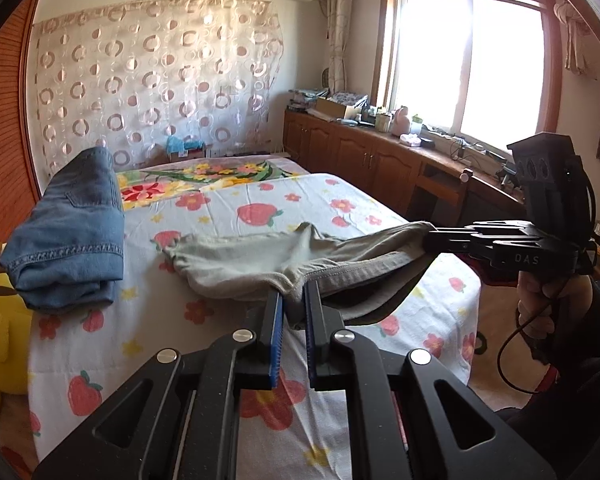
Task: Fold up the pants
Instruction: 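Lift the pants with both tools and fold them over onto themselves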
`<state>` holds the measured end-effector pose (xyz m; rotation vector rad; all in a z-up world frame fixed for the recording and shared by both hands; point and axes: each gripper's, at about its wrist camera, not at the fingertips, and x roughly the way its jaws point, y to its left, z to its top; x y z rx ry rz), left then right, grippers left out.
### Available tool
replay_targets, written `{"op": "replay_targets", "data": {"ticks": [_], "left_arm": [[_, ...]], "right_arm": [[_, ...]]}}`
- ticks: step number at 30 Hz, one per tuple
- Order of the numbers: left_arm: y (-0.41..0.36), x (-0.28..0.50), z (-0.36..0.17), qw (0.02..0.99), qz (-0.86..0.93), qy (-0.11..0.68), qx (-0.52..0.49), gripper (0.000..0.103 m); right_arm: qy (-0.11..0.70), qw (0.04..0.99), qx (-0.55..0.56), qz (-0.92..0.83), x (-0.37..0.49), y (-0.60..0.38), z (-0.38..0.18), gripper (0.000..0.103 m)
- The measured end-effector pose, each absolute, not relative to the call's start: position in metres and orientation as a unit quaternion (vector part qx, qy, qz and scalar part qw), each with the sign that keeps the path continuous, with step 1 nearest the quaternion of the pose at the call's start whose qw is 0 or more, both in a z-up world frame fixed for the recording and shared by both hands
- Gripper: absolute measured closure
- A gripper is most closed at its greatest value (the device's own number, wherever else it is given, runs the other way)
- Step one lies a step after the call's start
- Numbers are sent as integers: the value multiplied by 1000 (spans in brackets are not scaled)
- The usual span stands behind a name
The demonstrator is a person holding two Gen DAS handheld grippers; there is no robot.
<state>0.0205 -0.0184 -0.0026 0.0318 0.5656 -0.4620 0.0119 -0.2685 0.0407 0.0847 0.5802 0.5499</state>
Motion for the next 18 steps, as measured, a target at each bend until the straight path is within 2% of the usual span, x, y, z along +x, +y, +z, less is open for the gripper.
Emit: {"op": "replay_targets", "data": {"ticks": [6, 18], "left_arm": [[-19, 31, -6, 933, -219, 286, 19, 92], [-22, 87, -14, 934, -189, 302, 22, 92]], "right_arm": [[276, 922, 41, 269, 19, -270, 36, 95], [292, 924, 37, 246, 90, -250, 29, 95]]}}
